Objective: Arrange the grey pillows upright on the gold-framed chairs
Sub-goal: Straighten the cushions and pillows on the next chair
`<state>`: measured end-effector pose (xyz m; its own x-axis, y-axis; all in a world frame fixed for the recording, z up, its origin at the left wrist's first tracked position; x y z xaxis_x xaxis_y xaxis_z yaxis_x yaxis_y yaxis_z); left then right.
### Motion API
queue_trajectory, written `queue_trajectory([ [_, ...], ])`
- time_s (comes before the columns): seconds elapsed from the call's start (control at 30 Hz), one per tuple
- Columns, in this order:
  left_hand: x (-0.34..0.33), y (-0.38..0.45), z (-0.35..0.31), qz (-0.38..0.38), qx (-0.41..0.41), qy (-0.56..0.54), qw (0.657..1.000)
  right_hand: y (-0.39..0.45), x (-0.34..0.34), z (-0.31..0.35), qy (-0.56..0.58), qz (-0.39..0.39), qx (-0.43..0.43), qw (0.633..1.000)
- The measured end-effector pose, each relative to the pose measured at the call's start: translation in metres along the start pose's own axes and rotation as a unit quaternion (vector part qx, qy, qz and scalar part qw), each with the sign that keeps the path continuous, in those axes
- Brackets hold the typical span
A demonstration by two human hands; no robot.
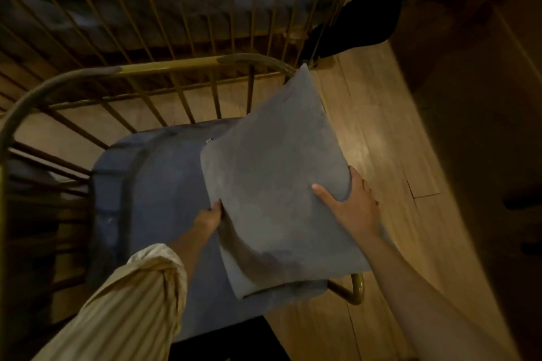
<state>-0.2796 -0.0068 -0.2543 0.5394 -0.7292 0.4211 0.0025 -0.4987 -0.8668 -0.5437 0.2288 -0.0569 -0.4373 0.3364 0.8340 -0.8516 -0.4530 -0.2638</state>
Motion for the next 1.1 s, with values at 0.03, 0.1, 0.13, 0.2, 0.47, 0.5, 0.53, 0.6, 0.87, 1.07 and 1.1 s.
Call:
queue_trajectory([
  [0.03, -0.002, 0.004, -0.001, -0.012, 0.012, -0.023, 1.000, 0.000, -0.001, 0.000, 0.004, -0.009, 0.006, 1.000],
  [0.1, -0.006, 0.018, 0.003, -0.028, 0.021, -0.076, 0.996, 0.002, -0.004, -0.002, 0.011, -0.020, 0.019, 1.000],
  [0.13, -0.009, 0.035, 0.011, -0.028, 0.023, -0.112, 0.993, 0.003, -0.005, -0.003, 0.014, -0.024, 0.025, 0.999],
  [0.2, -0.024, 0.089, 0.040, -0.016, 0.035, -0.183, 0.982, 0.004, -0.007, -0.004, 0.022, -0.030, 0.036, 0.999],
  [0.47, -0.042, 0.087, 0.047, 0.105, 0.003, -0.307, 0.946, 0.003, 0.003, 0.005, 0.121, -0.051, 0.043, 0.990],
  [0.5, -0.028, 0.049, 0.032, 0.105, 0.008, -0.311, 0.945, 0.003, 0.004, 0.007, 0.137, -0.047, 0.041, 0.989],
  [0.53, -0.011, 0.019, 0.021, 0.092, 0.001, -0.309, 0.946, 0.004, 0.004, 0.010, 0.154, -0.041, 0.039, 0.986],
  [0.6, 0.020, -0.011, 0.023, 0.049, 0.011, -0.321, 0.946, 0.000, -0.003, 0.019, 0.182, -0.022, 0.035, 0.982],
  [0.87, 0.134, -0.030, 0.095, -0.074, 0.065, -0.320, 0.942, -0.044, -0.092, 0.039, 0.255, 0.121, -0.022, 0.959],
  [1.07, 0.175, -0.031, 0.128, -0.110, 0.013, -0.313, 0.943, -0.078, -0.160, 0.011, 0.314, 0.230, -0.125, 0.913],
  [1.1, 0.177, -0.029, 0.133, -0.111, 0.005, -0.309, 0.945, -0.083, -0.170, 0.006, 0.325, 0.243, -0.140, 0.903],
])
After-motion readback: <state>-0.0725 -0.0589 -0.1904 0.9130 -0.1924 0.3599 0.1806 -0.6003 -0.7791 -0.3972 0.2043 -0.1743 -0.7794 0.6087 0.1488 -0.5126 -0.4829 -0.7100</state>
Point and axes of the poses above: each hand's wrist, its own y-axis towards the middle knuckle, its own x-axis out of the back of the hand, z = x × y, the point moved 9 cm from there along y, towards the middle knuckle, and after that the axes turned 8 degrees about x, right-handed, at the moved point
